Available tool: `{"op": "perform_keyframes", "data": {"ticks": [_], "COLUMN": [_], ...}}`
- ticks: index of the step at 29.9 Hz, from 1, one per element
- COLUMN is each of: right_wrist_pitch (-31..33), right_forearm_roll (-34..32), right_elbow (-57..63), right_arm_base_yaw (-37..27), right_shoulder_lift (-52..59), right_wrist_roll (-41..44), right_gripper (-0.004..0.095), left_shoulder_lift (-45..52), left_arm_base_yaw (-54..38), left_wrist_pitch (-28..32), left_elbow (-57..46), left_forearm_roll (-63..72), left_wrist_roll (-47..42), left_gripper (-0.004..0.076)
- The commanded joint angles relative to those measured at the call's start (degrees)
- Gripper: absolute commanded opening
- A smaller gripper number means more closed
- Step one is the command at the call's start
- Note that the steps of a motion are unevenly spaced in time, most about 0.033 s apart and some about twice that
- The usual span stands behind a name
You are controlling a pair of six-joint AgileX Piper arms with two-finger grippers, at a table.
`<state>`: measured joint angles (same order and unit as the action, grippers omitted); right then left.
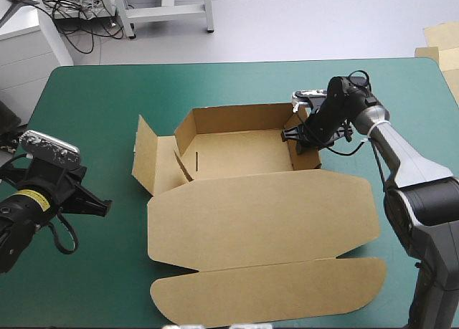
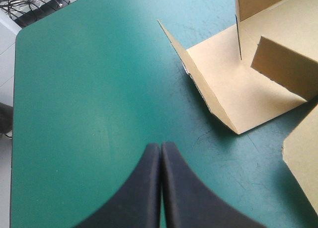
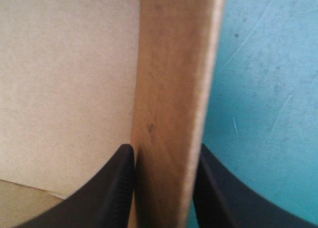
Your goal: Fold the box
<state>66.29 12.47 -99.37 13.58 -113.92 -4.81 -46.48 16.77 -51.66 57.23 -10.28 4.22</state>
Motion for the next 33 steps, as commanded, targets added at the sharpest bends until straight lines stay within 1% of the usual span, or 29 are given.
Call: {"op": "perform_keyframes", "data": {"ticks": [1,4,5,13,16,19,21,25,32,33], "right_wrist_pitch": [-0.2,0.1,0.3,0.5,2.0,5.6,5.6,5.6,5.6,5.6], "right_forearm_roll": [-0.2,-0.2,-0.2,-0.5,-1.9,-3.8,-3.6,1.7,9.3,11.6], "right_elbow": [-1.3,-1.9,-1.9,-2.3,-3.6,-5.8,-5.9,-5.9,-5.9,-5.9], "right_arm_base_yaw": [-0.4,-0.4,-0.4,-0.4,-0.9,-2.7,-4.2,-9.7,-20.3,-21.7], "right_shoulder_lift": [2.7,2.8,2.8,4.3,5.9,8.6,10.8,16.4,23.6,24.6], "right_wrist_roll": [-0.4,-0.4,-0.4,-3.2,-4.3,-8.1,-8.6,-13.1,-17.6,-18.9], "right_gripper": [0.0179,0.0003,-0.0017,-0.002,-0.002,-0.002,-0.002,-0.002,-0.002,-0.002], "left_shoulder_lift": [0.2,0.2,0.2,0.2,0.2,0.2,0.2,0.2,0.2,0.2], "left_arm_base_yaw": [-0.1,-0.1,-0.1,-0.1,-0.1,-0.1,-0.1,-0.1,-0.1,-0.1], "left_wrist_pitch": [3.3,3.3,3.3,3.2,3.1,3.1,3.1,3.1,3.2,3.3], "left_elbow": [1.6,1.6,1.6,1.6,1.6,1.6,1.6,1.6,1.6,1.6], "left_forearm_roll": [0.0,0.0,0.0,0.0,0.0,0.0,0.0,0.0,-0.2,-0.2], "left_wrist_roll": [-0.2,-0.3,-0.3,-0.3,-1.0,-3.4,-3.8,-3.8,-3.8,-3.8], "left_gripper": [-0.001,-0.001,-0.001,-0.001,-0.001,-0.001,-0.001,-0.001,-0.001,-0.001]}}
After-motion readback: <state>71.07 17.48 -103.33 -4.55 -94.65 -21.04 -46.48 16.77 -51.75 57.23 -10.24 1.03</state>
